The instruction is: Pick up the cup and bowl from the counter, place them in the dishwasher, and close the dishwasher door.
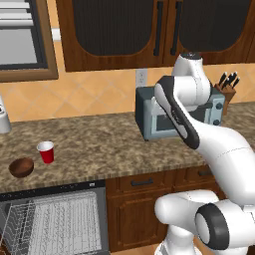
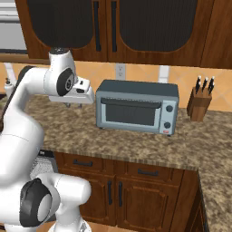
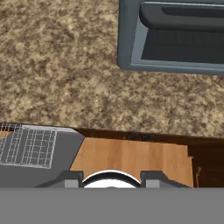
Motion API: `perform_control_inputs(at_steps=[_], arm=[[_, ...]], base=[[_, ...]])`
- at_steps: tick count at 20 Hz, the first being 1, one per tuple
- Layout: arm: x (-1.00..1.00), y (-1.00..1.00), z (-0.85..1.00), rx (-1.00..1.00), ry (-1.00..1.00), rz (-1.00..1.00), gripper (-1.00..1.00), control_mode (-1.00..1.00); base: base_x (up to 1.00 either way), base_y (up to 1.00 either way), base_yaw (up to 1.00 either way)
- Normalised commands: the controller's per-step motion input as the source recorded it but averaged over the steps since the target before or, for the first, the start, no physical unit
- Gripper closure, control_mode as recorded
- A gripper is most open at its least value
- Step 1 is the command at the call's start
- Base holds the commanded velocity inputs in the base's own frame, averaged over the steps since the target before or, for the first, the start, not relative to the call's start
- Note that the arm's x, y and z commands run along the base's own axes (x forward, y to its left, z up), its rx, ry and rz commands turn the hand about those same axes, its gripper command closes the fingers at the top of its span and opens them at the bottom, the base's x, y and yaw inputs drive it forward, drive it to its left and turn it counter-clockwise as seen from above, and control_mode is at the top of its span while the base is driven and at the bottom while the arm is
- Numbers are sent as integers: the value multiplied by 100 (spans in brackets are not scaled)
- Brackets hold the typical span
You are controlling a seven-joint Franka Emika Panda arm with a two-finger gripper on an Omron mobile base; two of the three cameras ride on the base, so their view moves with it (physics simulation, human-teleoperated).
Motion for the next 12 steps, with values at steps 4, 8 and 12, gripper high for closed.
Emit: perform_control_inputs(at_steps=[4, 8, 12], arm=[[9, 74, -8, 0, 0, 0, -100, -100], [23, 100, -20, -1, 2, 0, -100, -100], [-34, 100, -10, -15, 2, -2, -100, -100]], base=[[0, 0, 0], [0, 0, 0], [0, 0, 0]])
